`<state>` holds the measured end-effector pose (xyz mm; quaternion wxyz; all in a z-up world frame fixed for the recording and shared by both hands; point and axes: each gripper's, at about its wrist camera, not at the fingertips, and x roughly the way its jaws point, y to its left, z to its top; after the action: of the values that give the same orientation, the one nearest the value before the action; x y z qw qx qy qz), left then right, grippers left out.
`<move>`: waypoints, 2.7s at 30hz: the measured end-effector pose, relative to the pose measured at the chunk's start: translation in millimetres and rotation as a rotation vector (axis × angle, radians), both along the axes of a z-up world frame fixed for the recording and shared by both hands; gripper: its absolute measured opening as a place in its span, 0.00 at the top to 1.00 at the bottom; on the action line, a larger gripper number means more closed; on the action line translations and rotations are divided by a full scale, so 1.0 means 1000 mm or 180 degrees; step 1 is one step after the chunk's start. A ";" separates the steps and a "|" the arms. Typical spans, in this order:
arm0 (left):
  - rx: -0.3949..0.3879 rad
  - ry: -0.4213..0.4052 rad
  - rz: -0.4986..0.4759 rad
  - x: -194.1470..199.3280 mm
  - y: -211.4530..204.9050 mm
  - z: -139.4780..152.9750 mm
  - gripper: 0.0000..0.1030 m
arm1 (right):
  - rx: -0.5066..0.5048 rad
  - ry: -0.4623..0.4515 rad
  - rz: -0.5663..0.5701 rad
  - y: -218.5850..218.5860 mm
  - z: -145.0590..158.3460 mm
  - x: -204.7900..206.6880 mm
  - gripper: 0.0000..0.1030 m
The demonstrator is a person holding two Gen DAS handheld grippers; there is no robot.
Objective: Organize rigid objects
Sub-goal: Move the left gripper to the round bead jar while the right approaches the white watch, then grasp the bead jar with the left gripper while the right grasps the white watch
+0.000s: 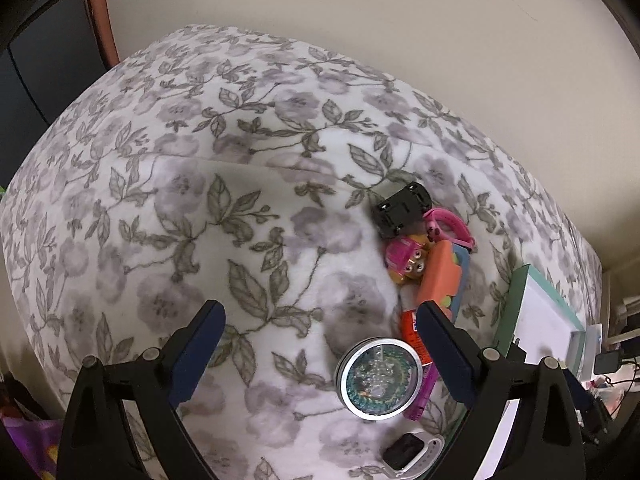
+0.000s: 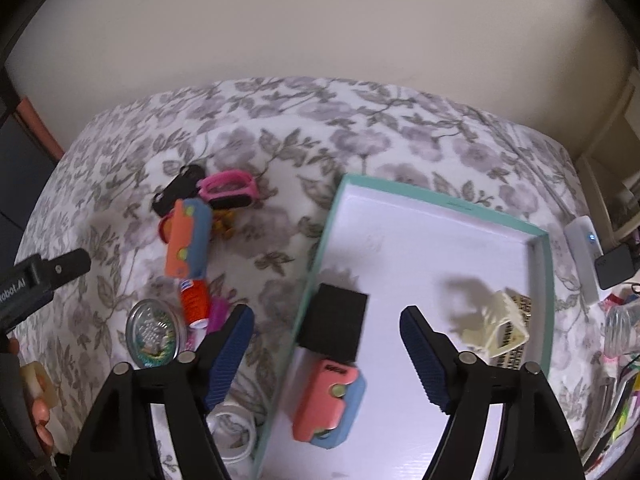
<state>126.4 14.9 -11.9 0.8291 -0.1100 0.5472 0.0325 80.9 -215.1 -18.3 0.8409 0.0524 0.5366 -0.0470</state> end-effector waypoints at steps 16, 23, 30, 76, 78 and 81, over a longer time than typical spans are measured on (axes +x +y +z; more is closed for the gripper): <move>0.0018 0.0187 -0.0080 0.000 0.004 -0.021 0.06 | 0.0042 0.0142 0.0400 0.056 -0.027 -0.004 0.01; 0.0069 0.0310 -0.0284 0.000 -0.004 -0.030 0.06 | 0.0060 0.0222 0.0393 0.061 -0.033 -0.009 0.01; 0.0034 0.0422 -0.0665 0.001 -0.031 -0.040 0.06 | 0.0086 0.0241 0.0375 0.058 -0.029 -0.017 0.01; -0.0032 0.0778 -0.0504 -0.040 -0.002 -0.063 0.30 | 0.0286 0.0385 0.0427 0.064 -0.028 -0.062 0.24; -0.0025 0.0787 -0.0487 -0.040 -0.002 -0.064 0.30 | 0.0304 0.0414 0.0467 0.069 -0.031 -0.062 0.32; -0.0035 0.0798 -0.0469 -0.045 0.002 -0.066 0.30 | 0.0335 0.0428 0.0535 0.076 -0.033 -0.062 0.40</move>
<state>81.4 17.0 -77.4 0.7538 -0.0692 0.6532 -0.0181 18.9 -139.3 -51.0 0.8001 0.0480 0.5959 0.0484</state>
